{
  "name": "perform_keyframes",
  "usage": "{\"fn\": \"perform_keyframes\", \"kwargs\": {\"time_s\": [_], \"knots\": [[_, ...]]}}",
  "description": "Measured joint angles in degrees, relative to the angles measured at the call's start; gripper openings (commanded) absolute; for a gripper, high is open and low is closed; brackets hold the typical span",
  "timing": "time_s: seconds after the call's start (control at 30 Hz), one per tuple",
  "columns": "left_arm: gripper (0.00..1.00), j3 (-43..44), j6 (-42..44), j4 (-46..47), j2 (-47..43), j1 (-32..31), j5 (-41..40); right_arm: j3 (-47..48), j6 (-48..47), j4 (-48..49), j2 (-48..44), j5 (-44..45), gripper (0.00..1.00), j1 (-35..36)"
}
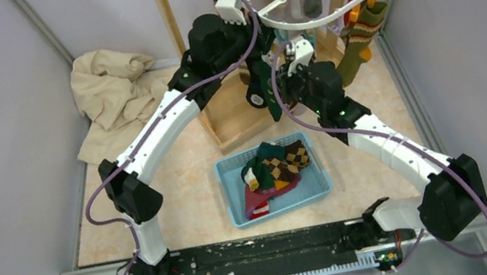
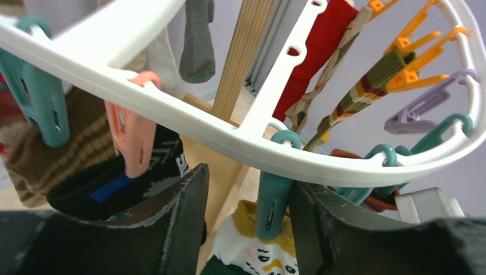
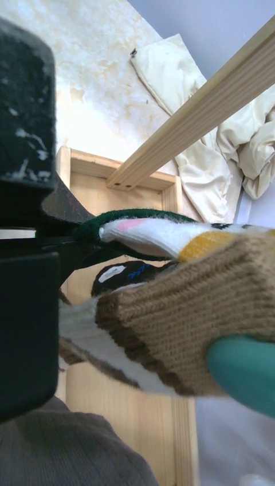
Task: Remove the socks clipped to the hanger
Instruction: Remove the sock from the hanger.
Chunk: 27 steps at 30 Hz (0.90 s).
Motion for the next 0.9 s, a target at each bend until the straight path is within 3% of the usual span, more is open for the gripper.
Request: {"fn": "perform_keyframes", "kwargs": {"time_s": [0.2, 0.53, 0.9], "knots": [[0.66, -2.4, 1.1, 2.3, -2.6, 3.7, 9.4, -0.6, 0.5, -0.1, -1.1, -1.5, 0.0, -0.5], [0.66, -11.7, 1.5, 10.0, -6.7, 11.1, 27.0, -1.0, 3.4, -0.4, -1.7, -10.4, 0.0, -6.4], [0.65, -15.0, -2.9, 18.8, -6.7, 13.0, 37.9, -1.0, 5.5, -0.3, -1.7, -18.2, 0.0, -7.3]]}}
